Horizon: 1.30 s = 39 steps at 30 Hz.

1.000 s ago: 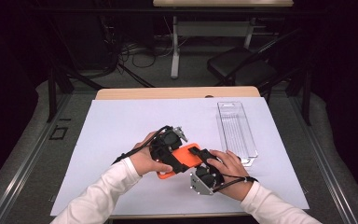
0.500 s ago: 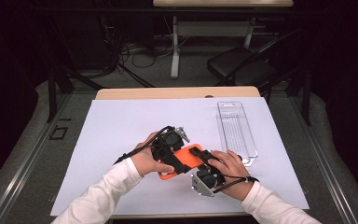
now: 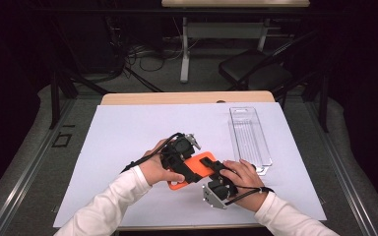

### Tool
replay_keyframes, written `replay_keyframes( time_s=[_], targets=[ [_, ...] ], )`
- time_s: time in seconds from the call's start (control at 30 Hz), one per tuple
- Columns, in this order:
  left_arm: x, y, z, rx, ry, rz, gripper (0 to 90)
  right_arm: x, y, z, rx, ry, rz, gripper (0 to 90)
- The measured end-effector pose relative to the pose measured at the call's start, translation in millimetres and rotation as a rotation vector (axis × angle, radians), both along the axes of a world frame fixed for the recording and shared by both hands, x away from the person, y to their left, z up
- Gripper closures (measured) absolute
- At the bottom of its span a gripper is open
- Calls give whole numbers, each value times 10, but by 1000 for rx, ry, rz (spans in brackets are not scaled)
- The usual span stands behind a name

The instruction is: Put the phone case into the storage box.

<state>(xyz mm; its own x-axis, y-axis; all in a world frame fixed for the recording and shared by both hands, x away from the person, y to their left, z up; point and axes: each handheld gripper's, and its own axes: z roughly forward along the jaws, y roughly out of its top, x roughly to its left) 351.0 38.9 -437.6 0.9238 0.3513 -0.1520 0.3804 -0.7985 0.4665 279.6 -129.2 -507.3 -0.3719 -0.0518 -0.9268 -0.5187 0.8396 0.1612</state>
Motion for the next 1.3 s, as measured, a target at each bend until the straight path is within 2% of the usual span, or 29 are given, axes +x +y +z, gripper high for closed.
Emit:
replay_keyframes(
  time_s=[0.4, 0.63, 0.9, 1.17, 1.3],
  targets=[
    [32, 8, 0, -18, 40, 23, 160, 3, -15, -2, 10, -20, 9, 751],
    [51, 17, -12, -34, 71, 46, 159, 8, -11, -10, -2, -29, 11, 773],
    [57, 20, -20, -33, 76, 50, 159, 6, -6, -13, -13, -45, 11, 788],
    [64, 39, -52, -49, 105, 64, 158, -5, 1, -26, -34, -70, 19, 822],
    [62, 45, -53, -56, 103, 65, 158, -8, 3, -27, -38, -75, 18, 828]
  ],
)
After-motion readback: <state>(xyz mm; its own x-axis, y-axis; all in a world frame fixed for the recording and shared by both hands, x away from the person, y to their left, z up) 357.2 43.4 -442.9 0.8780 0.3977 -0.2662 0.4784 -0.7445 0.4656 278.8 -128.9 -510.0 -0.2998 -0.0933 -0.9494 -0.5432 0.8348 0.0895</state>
